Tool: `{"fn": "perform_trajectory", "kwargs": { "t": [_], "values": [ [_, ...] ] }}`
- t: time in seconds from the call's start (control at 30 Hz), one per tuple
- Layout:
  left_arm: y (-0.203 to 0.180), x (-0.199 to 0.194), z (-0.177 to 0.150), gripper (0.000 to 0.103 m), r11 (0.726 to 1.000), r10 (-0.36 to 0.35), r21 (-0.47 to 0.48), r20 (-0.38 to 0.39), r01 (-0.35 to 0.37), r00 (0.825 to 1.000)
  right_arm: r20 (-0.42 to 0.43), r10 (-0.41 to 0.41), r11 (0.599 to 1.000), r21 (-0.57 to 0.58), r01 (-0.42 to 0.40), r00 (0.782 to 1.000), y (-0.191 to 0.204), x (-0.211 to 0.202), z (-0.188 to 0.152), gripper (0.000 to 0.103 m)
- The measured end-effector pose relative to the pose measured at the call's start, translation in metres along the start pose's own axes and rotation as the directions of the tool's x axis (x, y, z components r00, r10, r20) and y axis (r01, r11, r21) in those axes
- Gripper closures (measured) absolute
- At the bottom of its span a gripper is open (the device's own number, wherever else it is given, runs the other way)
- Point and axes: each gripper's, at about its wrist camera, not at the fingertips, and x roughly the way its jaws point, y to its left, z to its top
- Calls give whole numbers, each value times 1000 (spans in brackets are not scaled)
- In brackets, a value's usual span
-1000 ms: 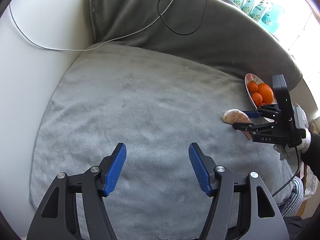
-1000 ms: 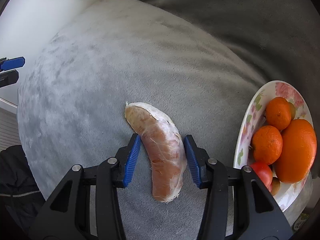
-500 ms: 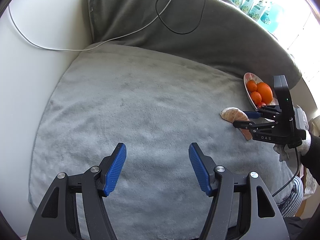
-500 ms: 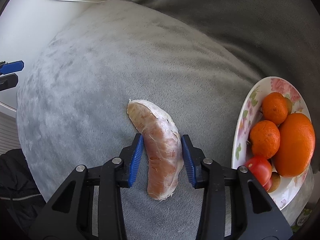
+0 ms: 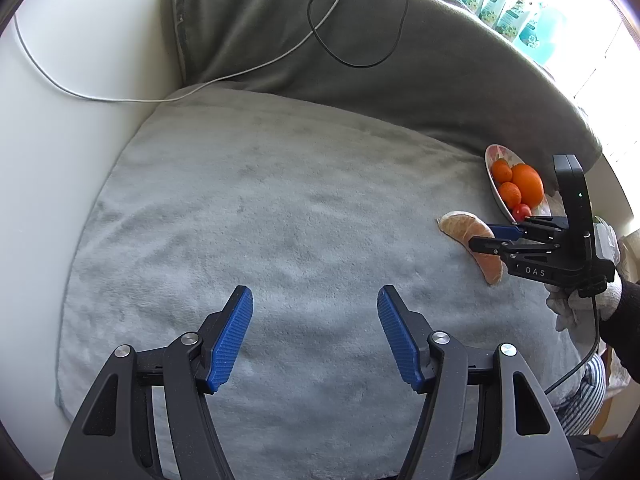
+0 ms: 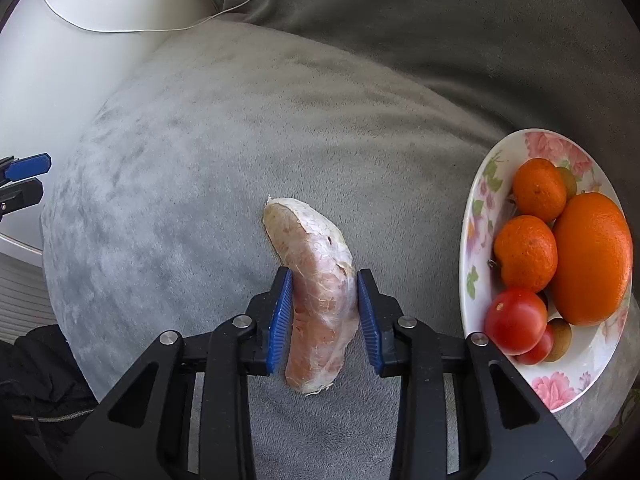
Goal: Organize fruits
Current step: 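Lift the wrapped sausage with the right gripper and carry it over the bowl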
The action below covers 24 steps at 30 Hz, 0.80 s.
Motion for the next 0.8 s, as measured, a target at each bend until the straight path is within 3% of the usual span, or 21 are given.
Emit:
{"fn": "perform_trajectory", "kwargs": {
  "t": [0.8],
  "values": [
    [-3, 1, 2, 38, 1000, -8, 5, 4, 8, 1000, 102, -23, 998, 59, 17, 995, 5, -38, -6, 76]
  ]
}}
